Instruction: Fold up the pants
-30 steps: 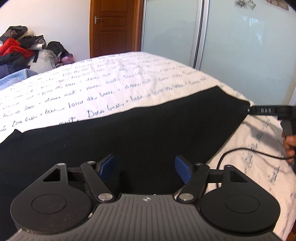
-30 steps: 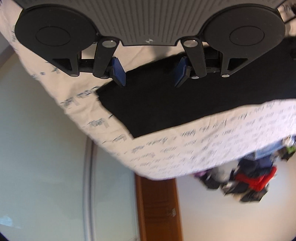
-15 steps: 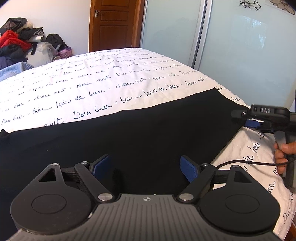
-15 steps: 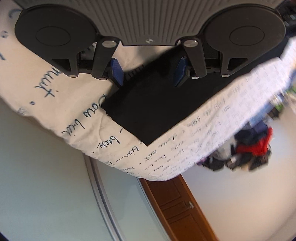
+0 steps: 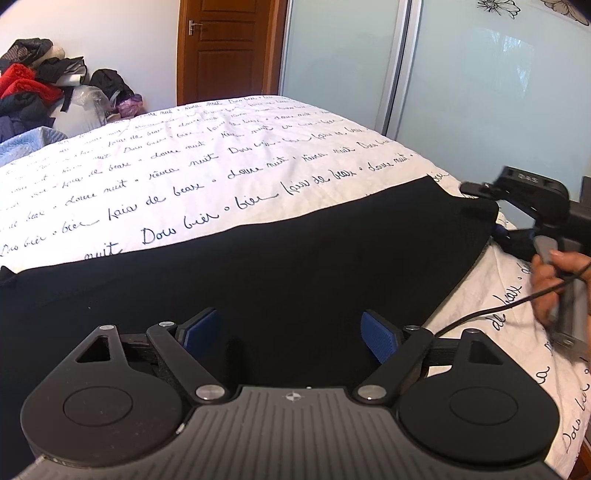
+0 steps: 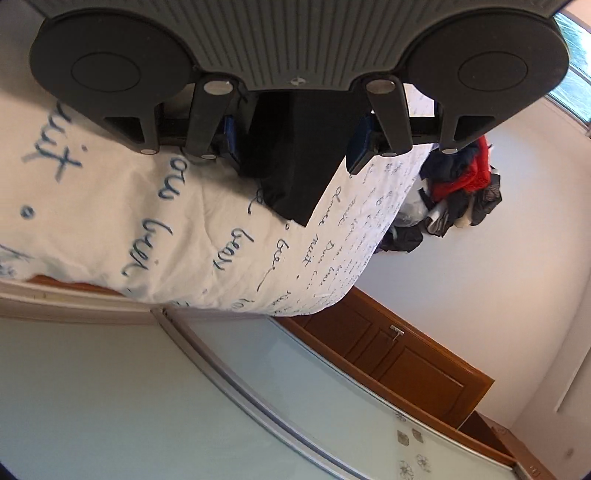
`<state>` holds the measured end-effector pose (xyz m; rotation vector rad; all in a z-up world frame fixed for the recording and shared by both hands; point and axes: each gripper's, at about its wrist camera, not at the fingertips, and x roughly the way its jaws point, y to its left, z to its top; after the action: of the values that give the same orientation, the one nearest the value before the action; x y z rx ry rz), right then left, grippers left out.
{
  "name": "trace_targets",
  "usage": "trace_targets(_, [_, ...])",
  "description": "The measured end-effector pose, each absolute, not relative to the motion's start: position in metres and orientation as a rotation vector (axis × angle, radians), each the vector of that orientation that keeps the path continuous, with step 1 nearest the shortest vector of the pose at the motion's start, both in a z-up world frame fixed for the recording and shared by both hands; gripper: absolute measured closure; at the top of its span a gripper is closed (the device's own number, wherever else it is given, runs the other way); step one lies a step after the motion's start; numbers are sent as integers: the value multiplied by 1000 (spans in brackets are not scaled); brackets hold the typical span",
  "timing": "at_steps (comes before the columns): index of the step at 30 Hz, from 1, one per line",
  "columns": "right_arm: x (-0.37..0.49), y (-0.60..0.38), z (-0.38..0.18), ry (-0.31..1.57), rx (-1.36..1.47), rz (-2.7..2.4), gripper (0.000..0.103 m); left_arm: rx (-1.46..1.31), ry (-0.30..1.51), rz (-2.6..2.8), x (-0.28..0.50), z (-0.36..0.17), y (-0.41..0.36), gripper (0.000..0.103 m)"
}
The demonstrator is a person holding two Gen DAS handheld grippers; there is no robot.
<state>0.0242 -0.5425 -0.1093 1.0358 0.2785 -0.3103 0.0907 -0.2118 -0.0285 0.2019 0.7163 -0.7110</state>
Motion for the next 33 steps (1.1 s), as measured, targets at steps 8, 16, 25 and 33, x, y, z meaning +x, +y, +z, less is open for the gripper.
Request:
trace_targets(8, [23, -520, -107, 499, 1077, -32, 43, 154, 752, -710, 98, -30, -211, 17])
trace_targets(16, [46, -536, -100, 385, 931, -201, 48, 175, 739, -701, 95, -27, -210, 17])
trace_targets(25, [51, -542, -103, 401, 908, -331, 94, 84, 786, -718, 111, -27, -207, 18])
trace_targets(33, [65, -488, -62, 459, 467, -370, 94, -269, 958, -857, 143, -29, -193, 18])
